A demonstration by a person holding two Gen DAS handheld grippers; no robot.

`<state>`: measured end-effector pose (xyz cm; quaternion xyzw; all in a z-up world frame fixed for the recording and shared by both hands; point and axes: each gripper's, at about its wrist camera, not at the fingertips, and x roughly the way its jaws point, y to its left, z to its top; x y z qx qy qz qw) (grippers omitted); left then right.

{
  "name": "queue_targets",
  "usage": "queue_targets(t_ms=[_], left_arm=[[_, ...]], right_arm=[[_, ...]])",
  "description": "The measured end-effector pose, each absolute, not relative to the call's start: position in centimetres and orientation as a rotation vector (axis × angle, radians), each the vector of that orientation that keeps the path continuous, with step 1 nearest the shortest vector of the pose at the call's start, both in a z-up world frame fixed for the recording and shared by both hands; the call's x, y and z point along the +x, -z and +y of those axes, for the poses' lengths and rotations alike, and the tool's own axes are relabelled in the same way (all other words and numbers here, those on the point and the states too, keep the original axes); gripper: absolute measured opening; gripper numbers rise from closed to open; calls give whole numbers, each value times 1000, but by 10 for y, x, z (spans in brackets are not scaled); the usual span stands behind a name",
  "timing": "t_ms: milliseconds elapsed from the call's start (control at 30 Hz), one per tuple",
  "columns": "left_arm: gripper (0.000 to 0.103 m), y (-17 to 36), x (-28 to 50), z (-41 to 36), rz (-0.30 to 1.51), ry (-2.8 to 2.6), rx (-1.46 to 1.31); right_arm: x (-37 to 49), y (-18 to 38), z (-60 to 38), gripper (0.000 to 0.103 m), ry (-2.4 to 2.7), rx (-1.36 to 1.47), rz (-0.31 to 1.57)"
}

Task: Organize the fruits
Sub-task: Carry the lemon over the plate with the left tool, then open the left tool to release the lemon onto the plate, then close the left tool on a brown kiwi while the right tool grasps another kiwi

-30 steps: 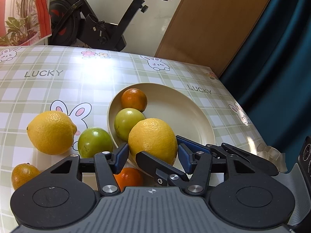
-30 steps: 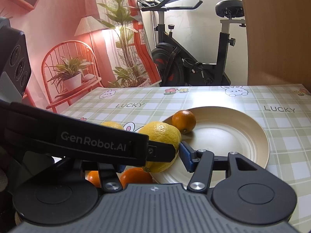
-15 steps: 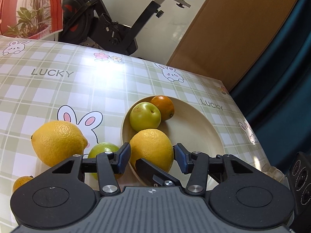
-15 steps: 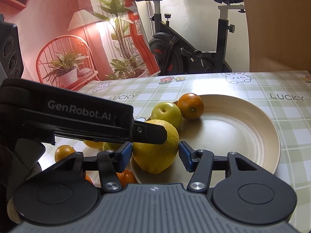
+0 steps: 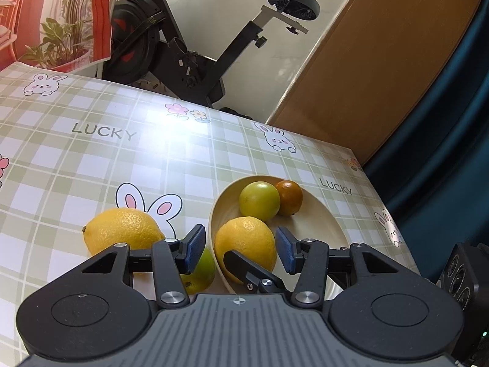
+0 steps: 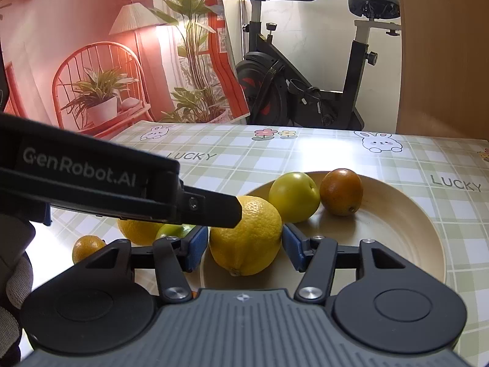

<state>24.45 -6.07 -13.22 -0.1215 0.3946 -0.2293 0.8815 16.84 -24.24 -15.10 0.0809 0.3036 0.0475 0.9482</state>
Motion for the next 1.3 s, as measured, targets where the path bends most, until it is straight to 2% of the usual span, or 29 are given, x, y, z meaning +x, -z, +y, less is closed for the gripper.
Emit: queue_targets(t_ms=[567,1000,1067,1100,1300], left_arm=[[53,112,193,-1,752,372,-266],[51,135,156,-31,824,544,-201],[48,141,153,-39,851,564,-183],[41,143,152,-42,863,571,-173],[40,151,154,-45,888,566,-167]], right_arm=[[122,125,-232,56,-120,195,552],[80,146,-209,47,-179,114,633],[76,149,-204,47,-181,84,639],[75,151,-200,47,-187,73,645],[72,156,-197,46,-200,59,656]])
